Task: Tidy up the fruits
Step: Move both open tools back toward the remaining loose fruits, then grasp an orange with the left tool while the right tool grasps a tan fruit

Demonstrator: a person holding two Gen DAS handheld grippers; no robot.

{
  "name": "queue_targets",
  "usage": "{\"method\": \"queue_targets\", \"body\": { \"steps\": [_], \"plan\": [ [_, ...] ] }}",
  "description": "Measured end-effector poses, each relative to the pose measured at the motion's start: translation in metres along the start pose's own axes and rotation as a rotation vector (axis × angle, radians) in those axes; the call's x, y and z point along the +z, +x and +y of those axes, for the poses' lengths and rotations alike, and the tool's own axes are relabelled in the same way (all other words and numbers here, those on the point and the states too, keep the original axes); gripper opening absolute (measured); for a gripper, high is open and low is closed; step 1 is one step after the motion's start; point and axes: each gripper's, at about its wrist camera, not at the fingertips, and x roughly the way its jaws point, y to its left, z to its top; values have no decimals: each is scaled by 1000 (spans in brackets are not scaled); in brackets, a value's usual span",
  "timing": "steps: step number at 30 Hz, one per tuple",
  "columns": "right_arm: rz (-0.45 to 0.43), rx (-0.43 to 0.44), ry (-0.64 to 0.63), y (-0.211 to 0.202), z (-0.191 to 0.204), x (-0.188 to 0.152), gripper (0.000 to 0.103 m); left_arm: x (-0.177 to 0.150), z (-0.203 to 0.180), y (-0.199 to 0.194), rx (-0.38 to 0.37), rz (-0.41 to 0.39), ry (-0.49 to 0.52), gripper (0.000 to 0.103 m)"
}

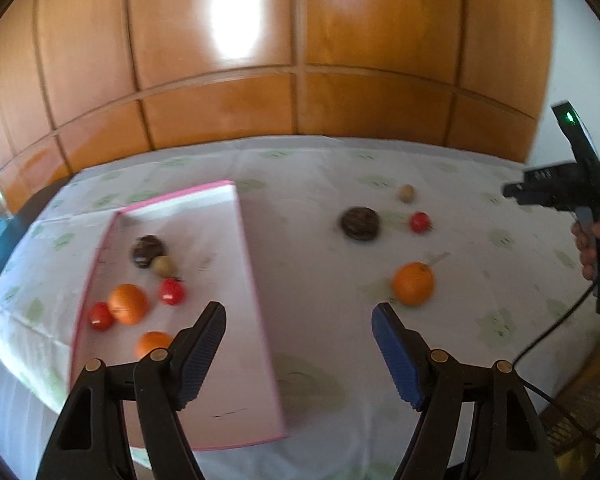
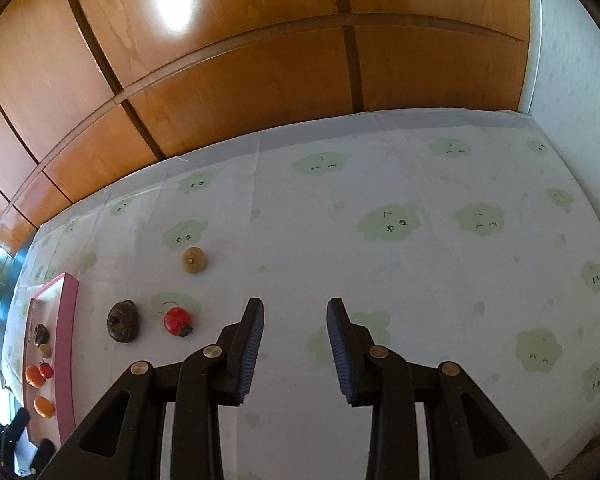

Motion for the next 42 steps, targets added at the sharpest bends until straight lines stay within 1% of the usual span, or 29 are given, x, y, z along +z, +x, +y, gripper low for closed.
{"method": "queue_targets", "body": {
  "steps": [6,12,16,20,22,23,24,25,26,27,29,30,34,38,42],
  "plan": [
    [16,13,-32,2,7,-2,33,11,-35,27,-106,58,50,76],
    [13,36,-18,0,7,-1,33,21,-66,59,-162,94,82,77],
    [14,46,-16,0,8,-1,33,24,-79,81,-162,117,89,77],
    [19,48,-26,1,10,1,33,26,-84,105,-159,153,65,76],
    [19,43,-31,2,10,1,33,26,-83,114,-156,166,52,71],
    [19,40,-30,2,10,2,33,24,-83,118,-156,177,48,62],
    [18,38,-31,2,9,2,33,22,-82,121,-161,179,46,56],
    [17,37,-32,2,10,2,33,21,-82,117,-152,146,57,47],
    [16,34,-35,2,10,2,33,19,-82,115,-136,132,63,41],
    [16,28,-41,3,11,2,33,17,-80,114,-124,120,55,41],
    [20,22,-51,4,12,2,33,13,-70,113,-132,99,4,41],
    [23,18,-56,5,12,1,33,10,-67,113,-132,87,-3,41],
    [34,12,-75,8,14,0,33,-3,-77,112,-91,15,76,42],
    [60,10,-86,14,16,-3,33,-6,-74,113,-105,-10,71,42],
    [85,7,-110,20,22,-7,33,-8,-76,110,-90,-34,86,42]
  ]
}}
